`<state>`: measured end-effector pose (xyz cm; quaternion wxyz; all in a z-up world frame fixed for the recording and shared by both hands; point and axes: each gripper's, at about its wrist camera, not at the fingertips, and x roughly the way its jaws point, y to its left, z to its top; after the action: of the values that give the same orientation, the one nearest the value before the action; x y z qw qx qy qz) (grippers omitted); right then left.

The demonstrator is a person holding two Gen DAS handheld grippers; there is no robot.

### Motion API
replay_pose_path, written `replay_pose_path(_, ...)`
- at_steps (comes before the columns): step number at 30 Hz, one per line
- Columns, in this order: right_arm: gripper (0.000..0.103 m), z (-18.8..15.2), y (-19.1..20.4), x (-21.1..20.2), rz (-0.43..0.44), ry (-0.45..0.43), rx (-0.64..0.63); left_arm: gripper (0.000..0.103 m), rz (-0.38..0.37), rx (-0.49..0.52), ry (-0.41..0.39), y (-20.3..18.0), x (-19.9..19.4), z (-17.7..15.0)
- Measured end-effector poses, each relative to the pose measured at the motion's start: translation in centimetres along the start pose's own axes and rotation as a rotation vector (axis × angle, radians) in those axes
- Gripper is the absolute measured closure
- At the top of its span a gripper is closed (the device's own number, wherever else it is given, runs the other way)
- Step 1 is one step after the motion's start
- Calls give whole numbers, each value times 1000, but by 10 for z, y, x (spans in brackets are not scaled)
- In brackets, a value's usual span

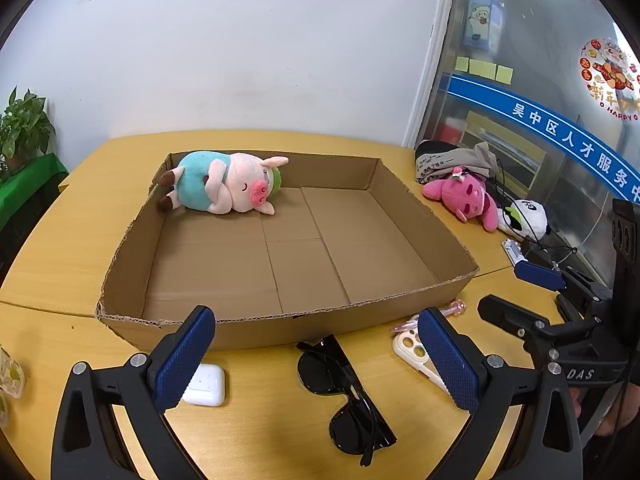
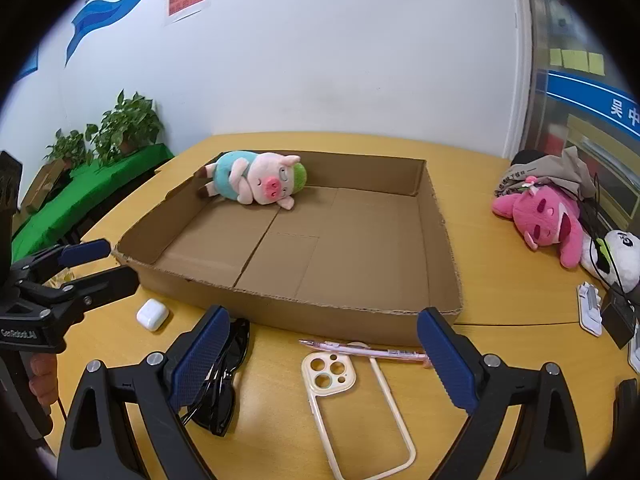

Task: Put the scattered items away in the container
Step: 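Open the left gripper and withdraw both grippers toward the black sunglasses, then close the right gripper on the black sunglasses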

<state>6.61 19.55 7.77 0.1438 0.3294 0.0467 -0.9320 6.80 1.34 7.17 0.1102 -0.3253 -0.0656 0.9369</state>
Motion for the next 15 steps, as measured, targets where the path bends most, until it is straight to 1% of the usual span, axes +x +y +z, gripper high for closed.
replay_pose_path(5, 7, 0, 3, 2, -1, 2, -5, 0, 3, 5, -8, -1, 0, -2)
replay_pose_path(8, 7, -1, 5, 4, -6, 2, -9, 0, -9, 3, -16, 0, -1, -4)
replay_pose_path(15, 7, -6, 10, 9, -1, 20, -1, 0, -21, -7, 4, 5, 3, -11)
